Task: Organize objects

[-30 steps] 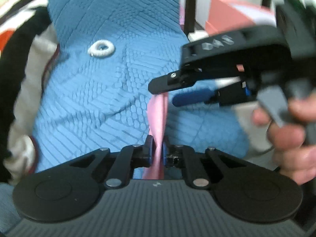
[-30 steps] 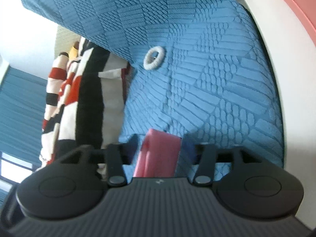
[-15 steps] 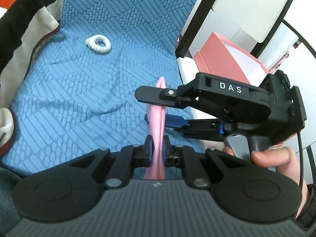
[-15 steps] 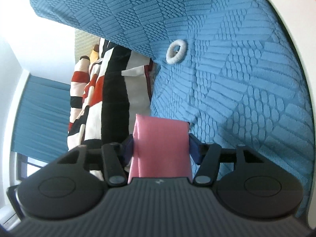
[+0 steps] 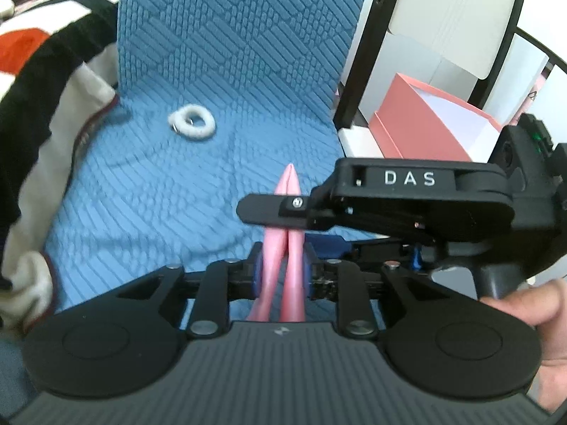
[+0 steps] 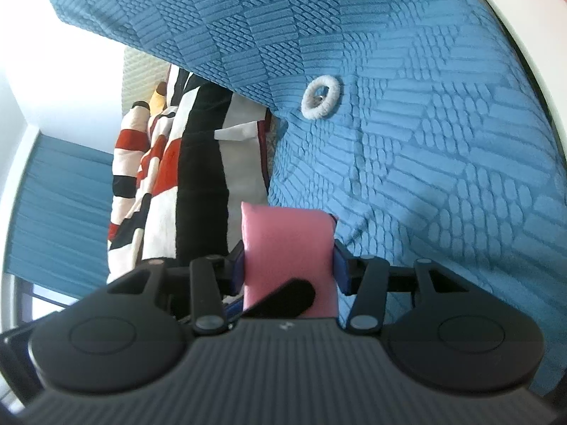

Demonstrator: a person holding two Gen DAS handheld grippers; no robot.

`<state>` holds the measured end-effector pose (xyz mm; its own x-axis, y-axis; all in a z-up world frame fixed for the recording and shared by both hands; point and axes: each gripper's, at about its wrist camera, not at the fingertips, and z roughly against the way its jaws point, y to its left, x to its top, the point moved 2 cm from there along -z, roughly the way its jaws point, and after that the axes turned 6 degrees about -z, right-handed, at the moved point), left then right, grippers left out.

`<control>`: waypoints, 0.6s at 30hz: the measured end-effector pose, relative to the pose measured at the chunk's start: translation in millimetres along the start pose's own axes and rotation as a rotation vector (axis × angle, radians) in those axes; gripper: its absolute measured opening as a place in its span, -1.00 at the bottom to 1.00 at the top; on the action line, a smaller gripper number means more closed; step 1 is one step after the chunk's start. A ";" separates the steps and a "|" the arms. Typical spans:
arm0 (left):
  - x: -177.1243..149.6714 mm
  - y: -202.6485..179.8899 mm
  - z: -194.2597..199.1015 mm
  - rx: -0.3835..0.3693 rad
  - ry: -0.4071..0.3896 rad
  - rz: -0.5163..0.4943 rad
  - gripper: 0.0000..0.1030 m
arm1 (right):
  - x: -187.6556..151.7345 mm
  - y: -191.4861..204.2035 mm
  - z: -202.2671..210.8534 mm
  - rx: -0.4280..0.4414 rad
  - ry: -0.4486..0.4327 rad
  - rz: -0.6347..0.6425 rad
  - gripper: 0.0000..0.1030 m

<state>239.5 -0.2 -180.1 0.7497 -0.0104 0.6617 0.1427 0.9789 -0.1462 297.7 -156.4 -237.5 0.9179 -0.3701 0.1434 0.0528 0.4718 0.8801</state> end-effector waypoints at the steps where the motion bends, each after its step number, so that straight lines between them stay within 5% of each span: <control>1: 3.2 4.2 -1.9 -0.011 0.004 0.007 -0.70 | 2.0 2.5 -1.0 -0.014 -0.002 0.007 0.04; 10: 20.4 50.9 -22.2 0.049 0.044 0.032 -0.76 | 35.2 31.1 2.5 -0.116 -0.105 0.143 0.13; 18: 28.9 78.8 -36.1 0.056 0.064 0.078 -0.75 | 70.1 50.4 -41.7 -0.235 -0.085 0.279 0.11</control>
<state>295.7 69.3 -199.0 0.7969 0.0549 0.6016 0.0474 0.9871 -0.1529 381.1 -125.2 -202.0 0.8744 -0.2613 0.4089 -0.0971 0.7315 0.6749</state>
